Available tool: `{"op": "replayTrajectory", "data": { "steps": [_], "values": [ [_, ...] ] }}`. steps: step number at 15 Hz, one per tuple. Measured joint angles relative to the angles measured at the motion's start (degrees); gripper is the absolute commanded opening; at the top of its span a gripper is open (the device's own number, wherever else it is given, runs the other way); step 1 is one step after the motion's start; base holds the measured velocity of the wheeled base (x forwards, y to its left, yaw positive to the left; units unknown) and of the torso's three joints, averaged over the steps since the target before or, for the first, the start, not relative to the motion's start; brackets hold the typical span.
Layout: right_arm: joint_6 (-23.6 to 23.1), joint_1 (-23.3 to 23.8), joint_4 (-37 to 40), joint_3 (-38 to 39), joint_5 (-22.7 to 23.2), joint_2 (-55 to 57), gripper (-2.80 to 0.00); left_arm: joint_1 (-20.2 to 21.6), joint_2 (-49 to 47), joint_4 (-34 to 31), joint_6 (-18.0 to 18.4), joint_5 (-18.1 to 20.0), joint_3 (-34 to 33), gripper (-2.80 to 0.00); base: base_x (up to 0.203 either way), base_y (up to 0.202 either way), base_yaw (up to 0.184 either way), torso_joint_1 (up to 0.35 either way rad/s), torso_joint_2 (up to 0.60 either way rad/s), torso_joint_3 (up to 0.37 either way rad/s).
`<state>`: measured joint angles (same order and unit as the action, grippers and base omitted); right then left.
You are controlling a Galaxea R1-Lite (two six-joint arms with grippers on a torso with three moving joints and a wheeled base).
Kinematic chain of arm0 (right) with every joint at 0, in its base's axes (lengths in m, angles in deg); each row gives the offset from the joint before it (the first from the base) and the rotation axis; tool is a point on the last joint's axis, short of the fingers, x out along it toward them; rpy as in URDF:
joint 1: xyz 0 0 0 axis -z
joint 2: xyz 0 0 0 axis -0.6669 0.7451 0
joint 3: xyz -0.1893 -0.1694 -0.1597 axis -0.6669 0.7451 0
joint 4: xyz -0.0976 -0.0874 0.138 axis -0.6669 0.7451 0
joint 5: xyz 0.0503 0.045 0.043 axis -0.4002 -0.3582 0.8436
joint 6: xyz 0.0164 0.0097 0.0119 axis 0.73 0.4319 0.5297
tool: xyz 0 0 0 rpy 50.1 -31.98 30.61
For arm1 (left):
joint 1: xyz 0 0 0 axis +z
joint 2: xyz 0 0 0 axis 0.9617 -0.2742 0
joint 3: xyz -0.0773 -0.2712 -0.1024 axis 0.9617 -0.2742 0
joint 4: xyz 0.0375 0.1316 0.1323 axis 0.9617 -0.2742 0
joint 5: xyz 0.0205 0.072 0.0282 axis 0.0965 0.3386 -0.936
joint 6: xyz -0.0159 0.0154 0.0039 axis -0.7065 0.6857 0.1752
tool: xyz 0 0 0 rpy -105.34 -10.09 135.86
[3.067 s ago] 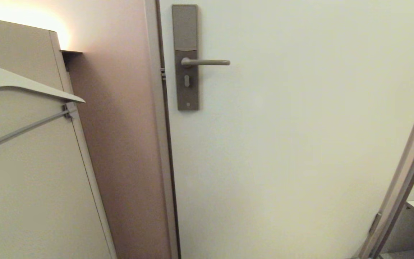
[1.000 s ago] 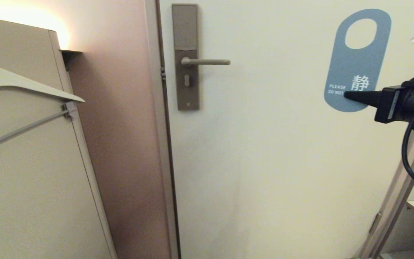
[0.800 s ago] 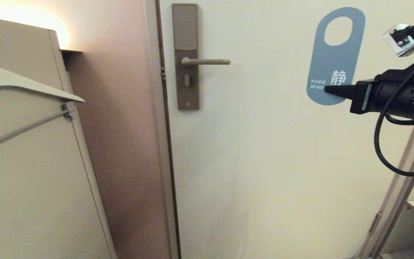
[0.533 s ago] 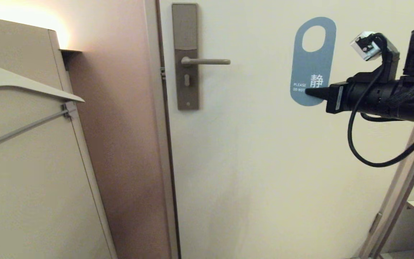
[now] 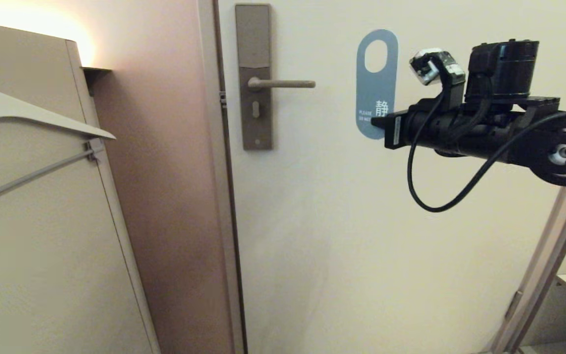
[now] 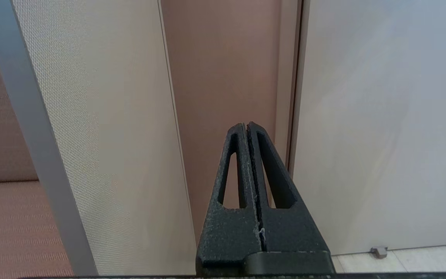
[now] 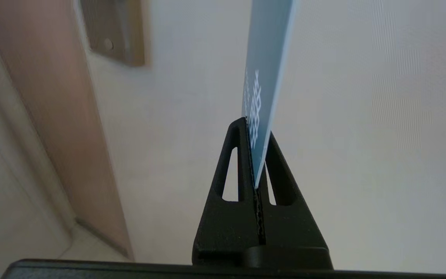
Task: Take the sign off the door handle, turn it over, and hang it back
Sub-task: Hang the sign back with the other side facing out
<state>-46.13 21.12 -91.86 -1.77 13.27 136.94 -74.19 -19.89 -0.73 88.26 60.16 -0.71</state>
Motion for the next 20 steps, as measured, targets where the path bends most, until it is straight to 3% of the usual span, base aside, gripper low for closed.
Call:
{"op": "replayTrajectory", "data": {
  "steps": [9, 20],
  "values": [
    [-2.4, -2.88, -5.1, -4.37, -6.8, 9.06, -2.8, 0.01, 0.0, 0.0, -0.02, 0.0, 0.0, -2.8, 0.0, 0.0, 0.0, 0.0, 0.0, 0.0],
    [-4.34, -5.85, -5.16, -12.66, -8.74, 17.64, -2.8, 0.0, 0.0, 0.0, -0.02, 0.0, 0.0, -2.8, 0.0, 0.0, 0.0, 0.0, 0.0, 0.0]
  ]
}}
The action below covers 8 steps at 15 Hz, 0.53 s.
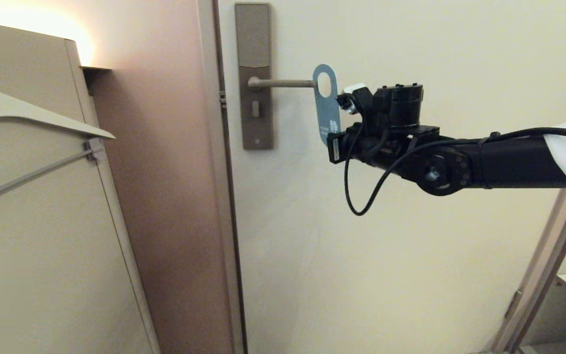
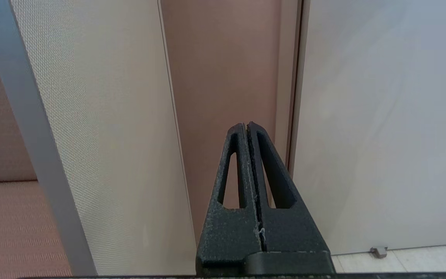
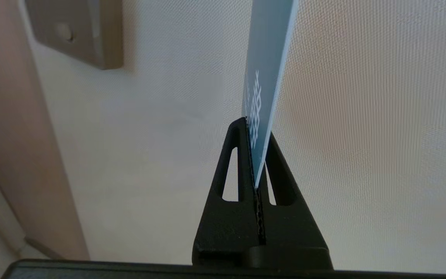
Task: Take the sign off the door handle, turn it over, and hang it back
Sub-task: Hang the sign back with the other side facing out
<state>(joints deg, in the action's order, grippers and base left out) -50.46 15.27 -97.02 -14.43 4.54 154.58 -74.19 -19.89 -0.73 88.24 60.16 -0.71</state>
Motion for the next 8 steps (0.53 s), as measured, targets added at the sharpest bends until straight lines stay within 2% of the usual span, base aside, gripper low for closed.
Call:
{"op": "replayTrajectory", "data": {
  "steps": [4, 8],
  "values": [
    [0.03, -0.04, 0.09, -4.01, -0.96, 2.37, -2.8, 0.01, 0.0, 0.0, 0.0, 0.02, 0.0, -2.8, 0.0, 0.0, 0.0, 0.0, 0.0, 0.0],
    [0.03, -0.36, 0.16, -4.9, -1.01, 3.32, -2.8, 0.01, 0.0, -0.02, 0.0, 0.0, 0.0, -2.8, 0.0, 0.0, 0.0, 0.0, 0.0, 0.0]
  ]
}}
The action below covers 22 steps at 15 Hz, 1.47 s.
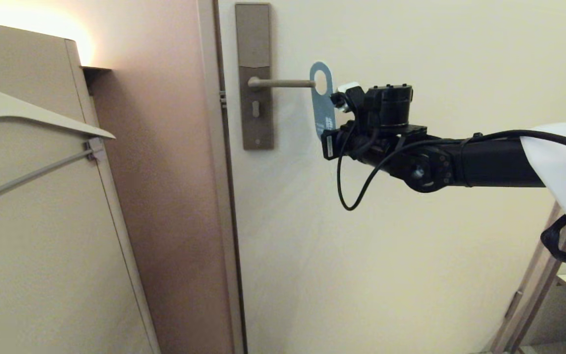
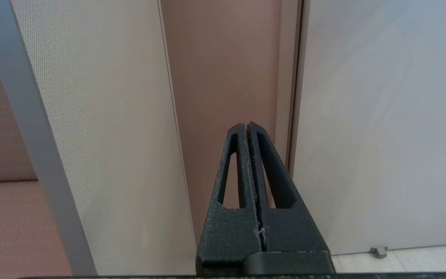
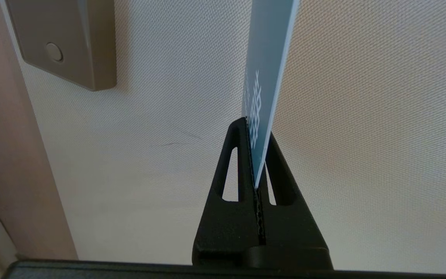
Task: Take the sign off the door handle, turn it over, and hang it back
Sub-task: Hang the sign back with the other side facing out
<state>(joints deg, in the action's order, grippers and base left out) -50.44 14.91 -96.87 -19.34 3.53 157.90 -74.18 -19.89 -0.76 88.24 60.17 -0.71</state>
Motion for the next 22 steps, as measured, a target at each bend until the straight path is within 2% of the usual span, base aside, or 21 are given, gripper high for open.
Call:
{"op": "replayTrajectory", "data": {
  "steps": [22],
  "values": [
    [0.09, -10.59, -0.21, -2.56, 0.16, 2.13, -2.8, 0.0, 0.0, 0.0, -0.02, 0.0, 0.0, -2.8, 0.0, 0.0, 0.0, 0.0, 0.0, 0.0]
  ]
}}
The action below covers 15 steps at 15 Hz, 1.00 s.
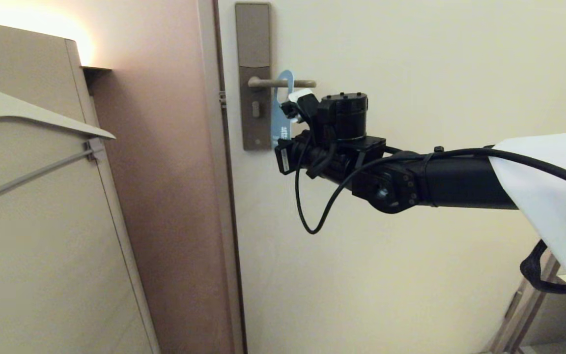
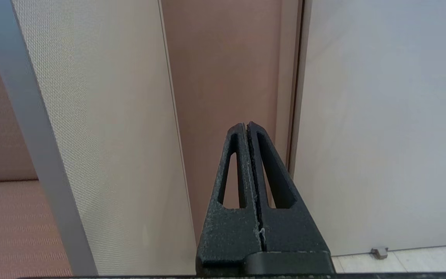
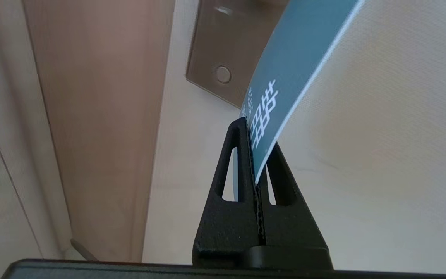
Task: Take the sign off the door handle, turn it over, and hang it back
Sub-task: Hang the sign back with the other side facing out
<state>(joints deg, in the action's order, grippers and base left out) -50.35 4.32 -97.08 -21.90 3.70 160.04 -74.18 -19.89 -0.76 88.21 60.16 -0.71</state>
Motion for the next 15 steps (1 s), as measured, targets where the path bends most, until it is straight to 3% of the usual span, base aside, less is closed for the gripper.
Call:
{"op": "replayTrajectory", "data": {
  "steps": [9, 10, 15],
  "values": [
    [0.09, -0.46, 0.14, -1.3, 0.1, 1.31, -2.8, 0.0, 0.0, 0.0, 0.01, 0.0, 0.0, -2.8, 0.0, 0.0, 0.0, 0.0, 0.0, 0.0],
    [0.2, -0.5, 0.1, -1.27, 0.05, 1.36, 0.0, 0.0, 0.0, 0.0, 0.05, 0.0, 0.0, -2.8, 0.0, 0.0, 0.0, 0.0, 0.0, 0.0],
    [0.2, -0.55, 0.36, -1.17, 0.0, 1.47, 0.0, 0.04, 0.0, 0.02, 0.02, 0.0, 0.0, -2.8, 0.0, 0.0, 0.0, 0.0, 0.0, 0.0]
  ]
}}
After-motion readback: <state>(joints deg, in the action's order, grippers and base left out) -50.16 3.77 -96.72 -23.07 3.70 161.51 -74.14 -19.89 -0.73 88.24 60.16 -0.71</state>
